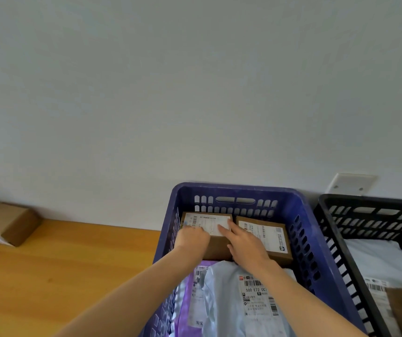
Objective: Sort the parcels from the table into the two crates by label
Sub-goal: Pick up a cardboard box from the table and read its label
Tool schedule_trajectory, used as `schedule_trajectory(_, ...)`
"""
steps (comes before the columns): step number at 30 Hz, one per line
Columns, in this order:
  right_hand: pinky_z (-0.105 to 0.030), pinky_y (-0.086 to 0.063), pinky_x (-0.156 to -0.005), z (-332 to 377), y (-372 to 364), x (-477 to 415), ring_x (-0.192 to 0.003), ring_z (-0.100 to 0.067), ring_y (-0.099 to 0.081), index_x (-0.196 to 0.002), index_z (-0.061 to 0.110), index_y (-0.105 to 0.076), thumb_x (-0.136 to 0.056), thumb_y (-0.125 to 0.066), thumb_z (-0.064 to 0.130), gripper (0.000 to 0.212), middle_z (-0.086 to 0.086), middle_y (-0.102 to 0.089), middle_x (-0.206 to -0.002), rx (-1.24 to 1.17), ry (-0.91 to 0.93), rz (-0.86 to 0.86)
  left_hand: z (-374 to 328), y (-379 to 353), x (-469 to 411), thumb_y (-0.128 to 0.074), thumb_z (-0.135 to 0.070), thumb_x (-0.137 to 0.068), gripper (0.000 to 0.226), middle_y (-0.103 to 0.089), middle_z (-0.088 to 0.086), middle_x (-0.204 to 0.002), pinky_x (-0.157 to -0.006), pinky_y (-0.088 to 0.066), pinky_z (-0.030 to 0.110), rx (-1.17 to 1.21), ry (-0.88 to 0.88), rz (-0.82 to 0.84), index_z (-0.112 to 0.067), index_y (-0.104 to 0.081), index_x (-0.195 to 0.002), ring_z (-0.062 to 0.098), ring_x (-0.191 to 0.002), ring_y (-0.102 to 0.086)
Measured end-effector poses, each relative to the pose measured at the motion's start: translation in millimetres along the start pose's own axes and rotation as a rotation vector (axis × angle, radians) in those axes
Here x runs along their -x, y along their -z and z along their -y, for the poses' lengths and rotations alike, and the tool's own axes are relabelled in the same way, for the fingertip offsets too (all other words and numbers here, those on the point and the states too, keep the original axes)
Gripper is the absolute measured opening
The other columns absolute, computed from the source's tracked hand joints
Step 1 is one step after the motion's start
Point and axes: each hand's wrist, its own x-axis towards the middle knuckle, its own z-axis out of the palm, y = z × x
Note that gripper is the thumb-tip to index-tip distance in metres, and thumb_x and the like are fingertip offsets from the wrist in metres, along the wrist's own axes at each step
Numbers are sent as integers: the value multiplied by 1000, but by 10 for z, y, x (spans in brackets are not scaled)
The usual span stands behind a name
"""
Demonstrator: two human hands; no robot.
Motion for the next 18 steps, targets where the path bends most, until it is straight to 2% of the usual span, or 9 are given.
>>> schedule_trajectory(6,-37,-34,-113,30,-82,-48,-144,-23,-28,-153,31,-15,-101,-45,18,62,-2,-11,-162,64,-1,36,-26,-81,-63,-51,-3,-93,57,-48,17,-132,-87,-48,39,114,-10,96,-9,-30,-146,34,-118,-53)
schedule_trajectory(12,-36,-35,-113,78,-132,-62,-143,-24,-28,-153,29,-19,-100,-48,15,62,-3,-14,-161,75,-12,59,6,-170,-88,-52,-5,-93,68,-41,16,-139,-92,-46,39,146,-40,187,-13,-18,-151,33,-123,-49)
schedule_trajectory(16,-38,-26,-117,125,-148,-4,-147,-23,-17,-153,31,-14,-100,-45,17,63,-1,-6,-162,38,-52,86,26,-184,-58,-51,-7,-93,71,-34,18,-146,-98,-43,41,157,-63,198,-12,-12,-153,35,-129,-43)
schedule_trajectory(18,-40,-20,-118,140,-136,39,-148,-23,-12,-153,33,-10,-101,-45,20,64,2,0,-163,26,-65,105,16,-169,-56,-51,-9,-94,64,-39,18,-142,-99,-43,44,178,-68,175,-9,-20,-150,35,-127,-45)
